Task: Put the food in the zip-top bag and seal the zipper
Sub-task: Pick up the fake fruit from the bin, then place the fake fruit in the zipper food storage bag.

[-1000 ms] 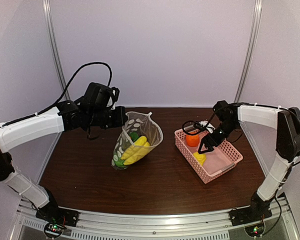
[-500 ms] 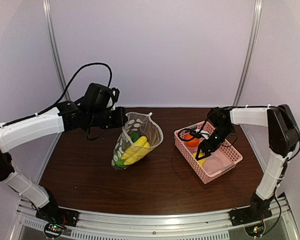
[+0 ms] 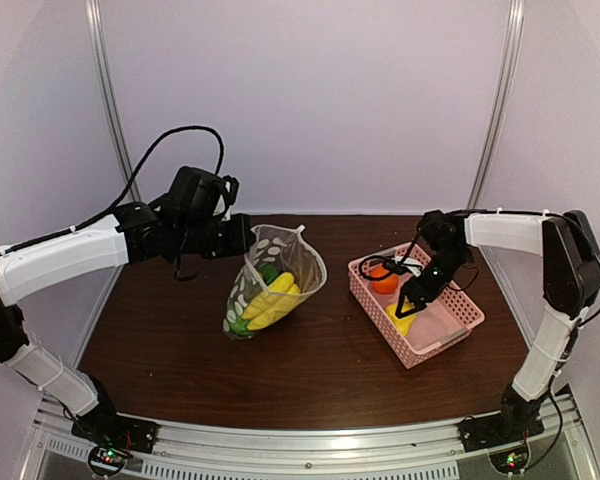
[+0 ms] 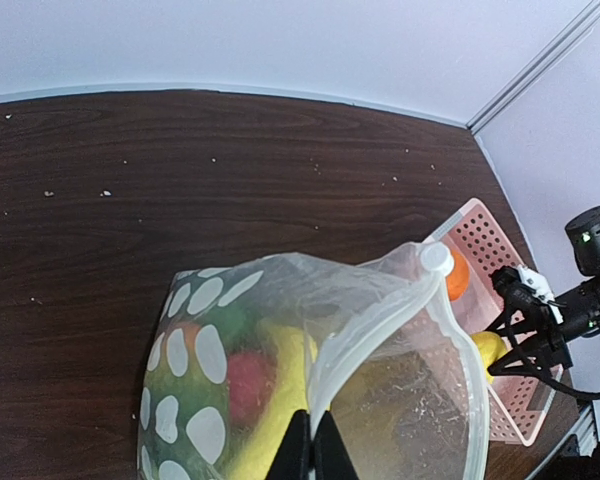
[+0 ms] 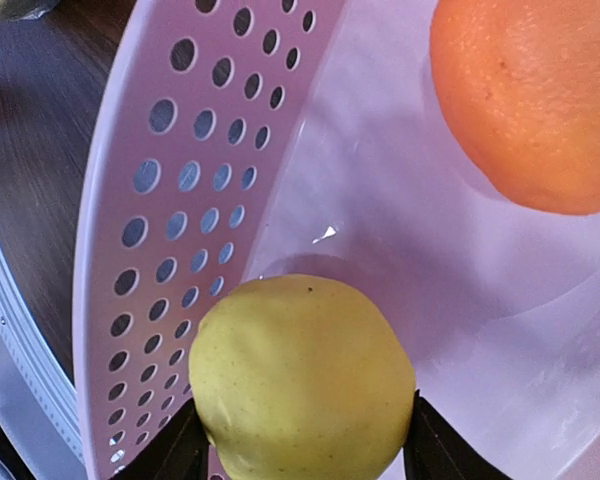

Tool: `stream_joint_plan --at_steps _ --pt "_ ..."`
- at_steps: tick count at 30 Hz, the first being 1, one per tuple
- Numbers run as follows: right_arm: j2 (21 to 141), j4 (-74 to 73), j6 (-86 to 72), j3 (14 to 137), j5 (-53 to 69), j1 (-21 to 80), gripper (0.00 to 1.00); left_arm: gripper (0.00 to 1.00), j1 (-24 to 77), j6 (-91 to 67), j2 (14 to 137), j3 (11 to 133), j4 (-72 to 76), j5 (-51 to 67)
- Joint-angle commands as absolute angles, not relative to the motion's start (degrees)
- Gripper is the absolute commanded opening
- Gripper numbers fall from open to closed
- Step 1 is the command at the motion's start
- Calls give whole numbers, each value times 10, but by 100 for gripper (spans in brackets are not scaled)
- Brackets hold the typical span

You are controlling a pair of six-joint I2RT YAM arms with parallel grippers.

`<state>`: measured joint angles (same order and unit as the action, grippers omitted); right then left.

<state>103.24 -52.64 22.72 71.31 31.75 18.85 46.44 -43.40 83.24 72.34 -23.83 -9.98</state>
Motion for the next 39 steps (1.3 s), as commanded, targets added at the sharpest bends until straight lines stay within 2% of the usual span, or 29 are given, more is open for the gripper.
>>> stream_joint_plan --at_steps 1,6,11,16,22,32,39 --pt "969 -543 239 741 255 191 53 0 460 -437 826 714 -218 -92" --pt "906 -533 237 763 240 194 52 0 460 -443 824 706 -208 -87" --pt "867 -530 232 807 308 200 52 0 459 -446 825 705 -204 -81" --pt "864 -507 208 867 373 234 54 0 460 -454 822 703 -203 -82" --pt "864 -407 153 905 410 295 57 0 460 -464 824 702 -201 -71" --pt "922 -329 145 933 357 407 56 0 460 -466 829 715 -201 -57" --pt "978 -304 231 950 286 461 55 0 460 -447 834 740 -222 -63"
